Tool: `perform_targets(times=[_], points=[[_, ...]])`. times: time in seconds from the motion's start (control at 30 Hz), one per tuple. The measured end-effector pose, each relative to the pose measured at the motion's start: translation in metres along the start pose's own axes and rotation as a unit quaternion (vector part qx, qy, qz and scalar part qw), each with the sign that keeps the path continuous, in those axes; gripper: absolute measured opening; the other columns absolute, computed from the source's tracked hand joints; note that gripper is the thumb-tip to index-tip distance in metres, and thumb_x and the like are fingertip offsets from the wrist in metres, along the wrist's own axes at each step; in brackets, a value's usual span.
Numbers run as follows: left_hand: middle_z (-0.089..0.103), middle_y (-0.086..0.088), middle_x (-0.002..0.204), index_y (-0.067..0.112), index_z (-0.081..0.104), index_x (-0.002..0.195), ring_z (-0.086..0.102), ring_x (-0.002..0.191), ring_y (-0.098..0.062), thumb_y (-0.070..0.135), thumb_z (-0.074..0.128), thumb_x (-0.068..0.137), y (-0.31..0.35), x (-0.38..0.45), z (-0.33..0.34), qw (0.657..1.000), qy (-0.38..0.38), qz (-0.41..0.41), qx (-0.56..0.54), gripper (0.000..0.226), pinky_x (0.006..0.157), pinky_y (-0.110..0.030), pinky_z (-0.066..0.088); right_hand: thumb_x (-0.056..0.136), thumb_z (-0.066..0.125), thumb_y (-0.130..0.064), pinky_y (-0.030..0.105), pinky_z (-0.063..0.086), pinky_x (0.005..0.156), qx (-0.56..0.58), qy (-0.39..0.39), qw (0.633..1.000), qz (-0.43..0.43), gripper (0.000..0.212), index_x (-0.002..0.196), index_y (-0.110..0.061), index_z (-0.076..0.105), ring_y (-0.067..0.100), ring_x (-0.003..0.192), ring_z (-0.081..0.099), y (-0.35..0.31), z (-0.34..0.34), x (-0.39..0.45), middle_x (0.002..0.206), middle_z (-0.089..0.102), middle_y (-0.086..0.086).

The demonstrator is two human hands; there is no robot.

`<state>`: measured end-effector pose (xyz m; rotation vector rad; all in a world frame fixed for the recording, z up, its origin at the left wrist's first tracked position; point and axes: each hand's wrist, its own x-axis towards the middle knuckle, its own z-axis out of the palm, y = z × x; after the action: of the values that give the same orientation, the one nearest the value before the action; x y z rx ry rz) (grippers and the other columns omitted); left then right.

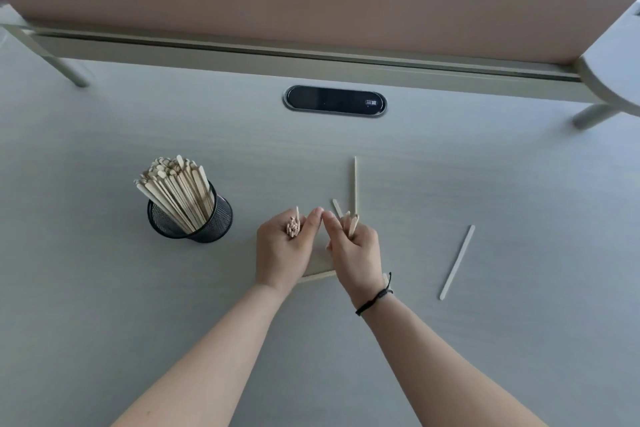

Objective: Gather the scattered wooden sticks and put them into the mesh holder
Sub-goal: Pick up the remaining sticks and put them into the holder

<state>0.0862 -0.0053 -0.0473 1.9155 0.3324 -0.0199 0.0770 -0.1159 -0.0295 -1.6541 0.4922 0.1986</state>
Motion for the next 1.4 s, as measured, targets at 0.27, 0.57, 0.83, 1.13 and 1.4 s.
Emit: perform_targets(times=[0.27,0.57,0.83,1.13,1.4], points=[[0.03,0.004,0.046,0.016,0.034,0.048,0.026,0.046,-0.013,0.024,0.068,0.092,0.028,-0.008,-0.008,0.994,-0.07,-0.032,-0.074,0.057,0.045,-0.025,0.022,0.084,0.056,-0.059,0.032,0.026,0.053,0.041,-0.039,0.998,0.02,0.073,0.059,0.004,0.029,0.023,0.056,0.027,-0.029,0.005,0.003,0.06,0.028,0.008],[0.052,-0.009,0.061,0.018,0.052,0.09,0.047,0.048,-0.016,0.03,0.077,0.083,0.02,-0.01,-0.017,0.982,-0.076,-0.128,-0.117,0.028,0.047,-0.024,0.037,0.074,0.023,-0.091,0.024,0.027,0.044,0.006,-0.156,0.978,0.135,0.078,0.118,-0.036,0.054,0.004,0.039,0.035,-0.042,0.011,0.007,0.061,0.052,-0.007],[0.058,-0.005,0.05,0.003,0.054,0.066,0.055,0.046,-0.016,0.029,0.052,0.095,0.031,-0.013,-0.008,0.978,-0.046,-0.181,-0.094,0.039,0.043,-0.023,0.043,0.083,0.036,-0.08,0.028,0.047,0.057,-0.038,-0.227,0.967,0.104,0.058,0.113,-0.033,0.053,0.011,0.057,0.054,-0.034,0.01,-0.002,0.059,0.056,-0.018],[0.044,0.0,0.048,0.006,0.05,0.078,0.053,0.045,-0.02,0.031,0.045,0.104,0.01,-0.002,-0.022,0.961,-0.028,-0.236,-0.139,0.037,0.062,-0.035,0.058,0.086,0.068,-0.038,0.03,0.042,0.088,-0.364,0.05,0.93,-0.007,0.05,0.129,-0.015,0.06,0.025,0.109,0.057,-0.001,-0.046,0.061,0.115,0.059,0.009],[0.033,0.002,0.056,0.017,0.045,0.081,0.026,0.04,-0.012,0.023,0.061,0.097,0.004,-0.008,-0.034,0.961,-0.071,-0.233,-0.129,0.024,0.041,-0.02,0.025,0.089,0.059,-0.015,0.033,0.049,0.073,-0.393,-0.026,0.915,-0.091,0.022,0.1,-0.02,0.077,0.031,0.082,0.061,0.007,-0.033,0.049,0.093,0.058,0.01]])
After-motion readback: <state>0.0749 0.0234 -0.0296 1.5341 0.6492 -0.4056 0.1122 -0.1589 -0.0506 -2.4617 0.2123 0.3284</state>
